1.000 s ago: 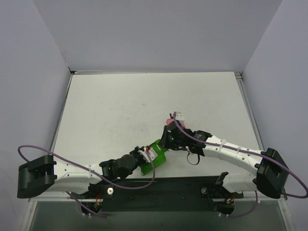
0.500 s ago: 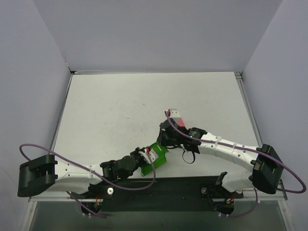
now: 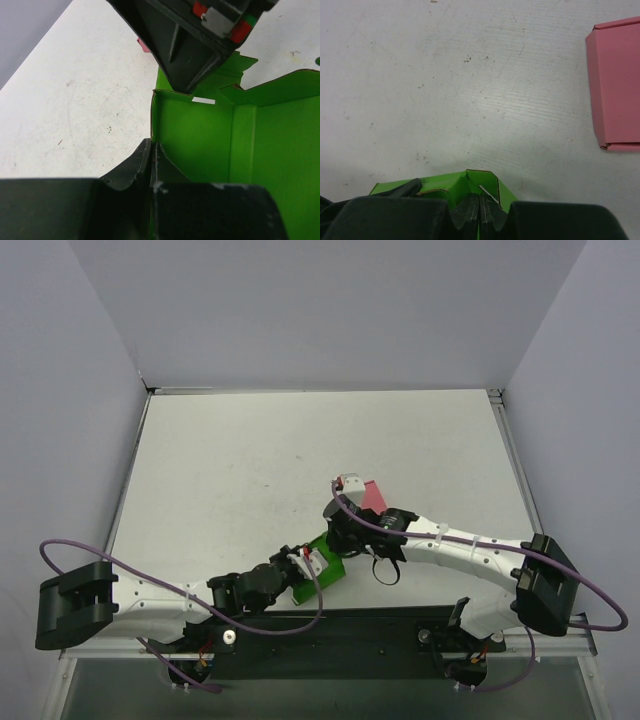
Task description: Fold the paper box
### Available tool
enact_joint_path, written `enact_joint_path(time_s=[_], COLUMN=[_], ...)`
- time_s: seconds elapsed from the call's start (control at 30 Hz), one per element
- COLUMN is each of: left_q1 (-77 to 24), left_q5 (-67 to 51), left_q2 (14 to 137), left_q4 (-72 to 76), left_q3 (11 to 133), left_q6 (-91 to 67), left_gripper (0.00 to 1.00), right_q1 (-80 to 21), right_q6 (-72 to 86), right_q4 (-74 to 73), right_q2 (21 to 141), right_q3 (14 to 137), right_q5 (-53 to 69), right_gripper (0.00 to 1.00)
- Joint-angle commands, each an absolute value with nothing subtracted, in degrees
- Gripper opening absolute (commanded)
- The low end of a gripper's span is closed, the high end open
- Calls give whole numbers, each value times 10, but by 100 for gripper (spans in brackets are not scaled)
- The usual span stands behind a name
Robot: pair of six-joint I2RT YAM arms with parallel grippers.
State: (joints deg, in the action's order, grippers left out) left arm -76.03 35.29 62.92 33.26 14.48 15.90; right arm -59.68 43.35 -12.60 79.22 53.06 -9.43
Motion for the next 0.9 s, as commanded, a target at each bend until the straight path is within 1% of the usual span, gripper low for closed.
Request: enact_joint_path(time_s=[0.0,0.27,0.47,0.53,0.57,0.6,0.63,0.7,0.87], left_q1=[-762,-762,-762,-762,-762,-763,-763,-771,-787], left_q5=[345,329,355,366,370,377,380,386,404], left_q2=[599,599,597,591,589,586,584,583,587], left_q4=[373,373,373,380,384,384,383,387,395], left_q3=[135,136,135,134,131,131,133,134,137], left_q6=[159,157,158,164,167,174,177,189,204], left_gripper=[0,0,0,0,0,0,0,0,0], right_q1=[-598,-599,-599,-599,-600,-602,-602,-603,-602], right_q6=[423,419,429,426,425,421,420,419,430], right_q4=[-104,-51,-69,-85,-106,-116,-126,-142,-158], right_q2=[801,816,812,792,785,772,765,745,723], right_q3=[537,554,548,541,538,534,527,516,488], right_q5=[-105,-69,-75,-95,-104,-112,-127,-135,-143], right_gripper=[5,5,5,10,14,27,32,38,38])
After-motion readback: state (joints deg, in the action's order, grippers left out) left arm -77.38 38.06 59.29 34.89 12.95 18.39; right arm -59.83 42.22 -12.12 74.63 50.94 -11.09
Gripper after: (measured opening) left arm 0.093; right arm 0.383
